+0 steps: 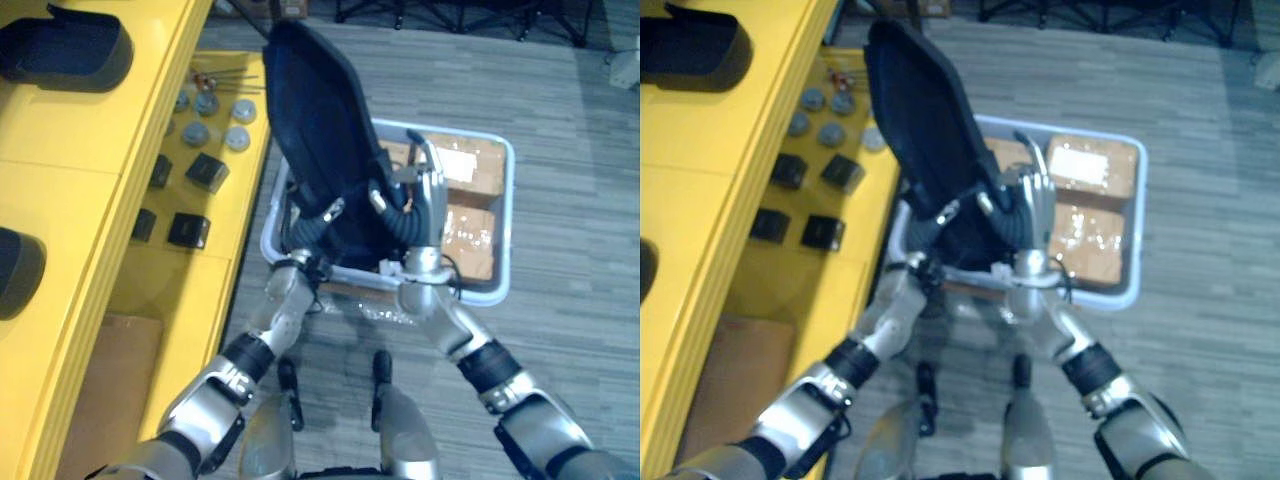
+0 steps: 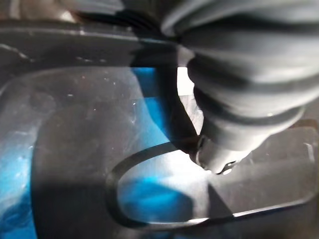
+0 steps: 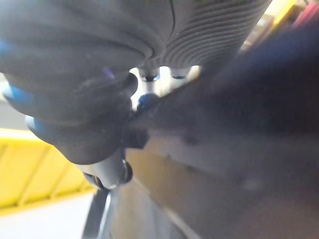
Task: Walk over and take plastic housings, then place them on the shelf
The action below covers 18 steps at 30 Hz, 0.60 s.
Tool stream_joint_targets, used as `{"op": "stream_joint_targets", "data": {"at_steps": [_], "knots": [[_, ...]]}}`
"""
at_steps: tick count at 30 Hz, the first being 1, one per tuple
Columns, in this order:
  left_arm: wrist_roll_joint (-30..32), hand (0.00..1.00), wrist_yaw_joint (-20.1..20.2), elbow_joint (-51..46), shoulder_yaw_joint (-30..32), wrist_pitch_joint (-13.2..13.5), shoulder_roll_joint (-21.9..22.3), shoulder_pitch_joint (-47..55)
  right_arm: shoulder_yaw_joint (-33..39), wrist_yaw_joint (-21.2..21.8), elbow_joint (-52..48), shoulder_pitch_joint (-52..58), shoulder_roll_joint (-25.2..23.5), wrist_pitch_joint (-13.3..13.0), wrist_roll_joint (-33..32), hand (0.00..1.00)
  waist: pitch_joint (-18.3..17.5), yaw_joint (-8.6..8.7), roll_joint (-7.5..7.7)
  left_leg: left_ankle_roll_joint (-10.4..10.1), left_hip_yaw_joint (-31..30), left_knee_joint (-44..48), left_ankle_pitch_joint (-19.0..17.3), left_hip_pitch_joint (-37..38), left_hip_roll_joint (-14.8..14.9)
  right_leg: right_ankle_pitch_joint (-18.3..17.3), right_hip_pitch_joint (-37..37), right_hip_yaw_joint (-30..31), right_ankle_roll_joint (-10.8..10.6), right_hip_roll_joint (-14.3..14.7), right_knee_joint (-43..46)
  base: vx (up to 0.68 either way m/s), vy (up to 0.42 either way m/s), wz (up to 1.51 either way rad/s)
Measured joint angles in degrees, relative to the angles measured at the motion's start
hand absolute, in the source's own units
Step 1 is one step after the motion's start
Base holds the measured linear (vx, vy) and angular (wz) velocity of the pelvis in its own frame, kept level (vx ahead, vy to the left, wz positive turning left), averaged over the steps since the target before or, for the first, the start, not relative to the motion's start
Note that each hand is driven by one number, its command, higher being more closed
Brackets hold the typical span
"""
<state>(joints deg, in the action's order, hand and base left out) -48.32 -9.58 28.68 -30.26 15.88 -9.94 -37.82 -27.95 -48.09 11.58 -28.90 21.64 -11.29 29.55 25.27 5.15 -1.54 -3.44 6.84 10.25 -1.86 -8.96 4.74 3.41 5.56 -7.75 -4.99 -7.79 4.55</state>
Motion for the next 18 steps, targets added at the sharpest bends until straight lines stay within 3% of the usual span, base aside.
{"op": "stream_joint_targets", "data": {"at_steps": [5,9,12,16,18], "knots": [[4.3,1.0,-0.5,-6.2,0.4,-1.3,-2.5,2.4,3.2,4.0,-5.4,10.1,1.7,-4.4,0.5,0.0,-0.5,0.16,0.98,-0.1,0.3,-1.5,0.0,2.2,0.0,-0.1,-2.2,-0.1,0.1,0.2,-1.2,0.04,0.007,0.0],[10.3,1.0,-1.9,-13.1,0.7,-1.2,-1.4,5.7,9.6,4.2,-20.6,20.3,0.8,-14.4,2.3,0.0,-3.5,0.47,4.51,-0.5,1.8,-3.6,-0.1,6.1,0.3,-0.2,-5.0,0.4,0.2,0.5,-2.4,0.04,0.006,-0.11],[15.4,1.0,-5.2,-13.6,2.5,-1.0,3.0,9.5,18.0,2.0,-25.4,23.7,-1.6,-18.4,2.7,0.0,-7.6,0.87,5.58,-0.5,2.7,-5.2,-0.1,8.0,0.2,-0.6,-5.7,0.8,0.3,0.4,-2.3,0.04,0.015,-0.14],[23.0,1.0,-11.6,-13.6,6.9,0.3,6.0,14.5,28.7,-1.2,-28.0,27.7,-2.9,-21.0,1.0,0.0,-10.7,1.99,5.46,-0.5,3.7,-7.6,-0.1,11.0,-0.3,-1.4,-7.5,1.6,-0.3,0.0,-2.3,0.02,0.022,-0.13],[28.6,1.0,-16.1,-13.6,10.4,0.8,6.1,17.2,33.0,-1.2,-29.3,32.0,-4.0,-22.6,-1.9,0.0,-12.8,2.2,4.16,-0.7,4.8,-9.9,0.6,12.8,-0.4,-1.7,-7.6,2.0,-0.6,0.1,-2.3,0.01,0.005,-0.17]]}}
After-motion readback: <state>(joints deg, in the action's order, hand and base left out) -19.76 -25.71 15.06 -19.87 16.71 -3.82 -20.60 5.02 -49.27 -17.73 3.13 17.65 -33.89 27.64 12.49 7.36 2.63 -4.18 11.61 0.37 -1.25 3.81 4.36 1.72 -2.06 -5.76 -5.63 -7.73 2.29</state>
